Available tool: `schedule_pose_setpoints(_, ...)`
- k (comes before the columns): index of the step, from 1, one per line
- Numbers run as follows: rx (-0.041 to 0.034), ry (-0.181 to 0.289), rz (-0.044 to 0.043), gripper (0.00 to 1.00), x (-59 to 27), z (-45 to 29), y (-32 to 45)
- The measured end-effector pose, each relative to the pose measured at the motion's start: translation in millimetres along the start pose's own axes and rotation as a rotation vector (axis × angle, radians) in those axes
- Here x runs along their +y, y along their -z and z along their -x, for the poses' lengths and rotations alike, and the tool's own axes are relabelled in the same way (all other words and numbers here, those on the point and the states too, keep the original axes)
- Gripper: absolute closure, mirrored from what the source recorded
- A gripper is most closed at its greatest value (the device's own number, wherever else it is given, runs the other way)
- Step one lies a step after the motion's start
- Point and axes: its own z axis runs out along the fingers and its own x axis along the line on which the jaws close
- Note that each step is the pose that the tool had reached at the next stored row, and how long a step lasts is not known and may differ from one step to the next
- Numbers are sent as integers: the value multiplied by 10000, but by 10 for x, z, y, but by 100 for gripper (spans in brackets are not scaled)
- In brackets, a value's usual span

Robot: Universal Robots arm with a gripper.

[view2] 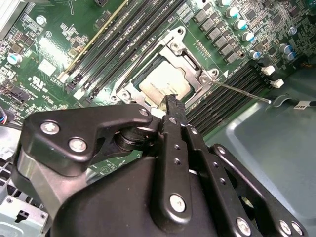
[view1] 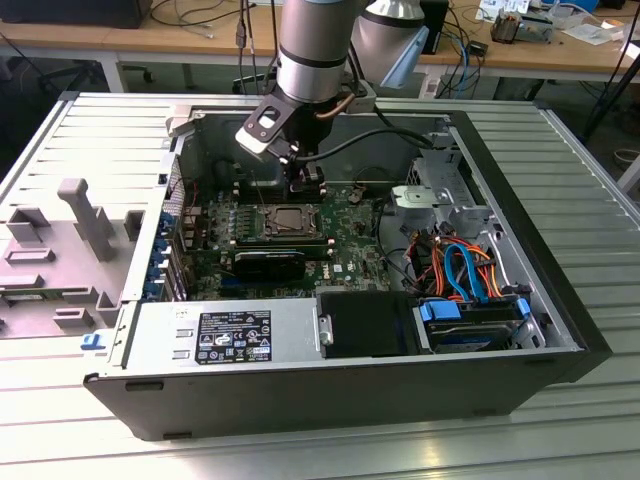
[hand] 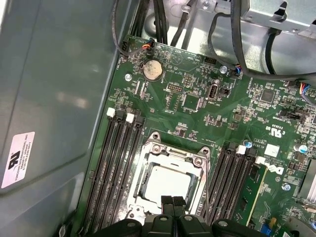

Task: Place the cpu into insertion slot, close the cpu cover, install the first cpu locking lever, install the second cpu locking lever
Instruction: 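Install the first cpu locking lever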

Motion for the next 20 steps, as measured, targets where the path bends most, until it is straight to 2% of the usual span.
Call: schedule_pose_setpoints(20, -50, 639, -27, 89, 0, 0, 0)
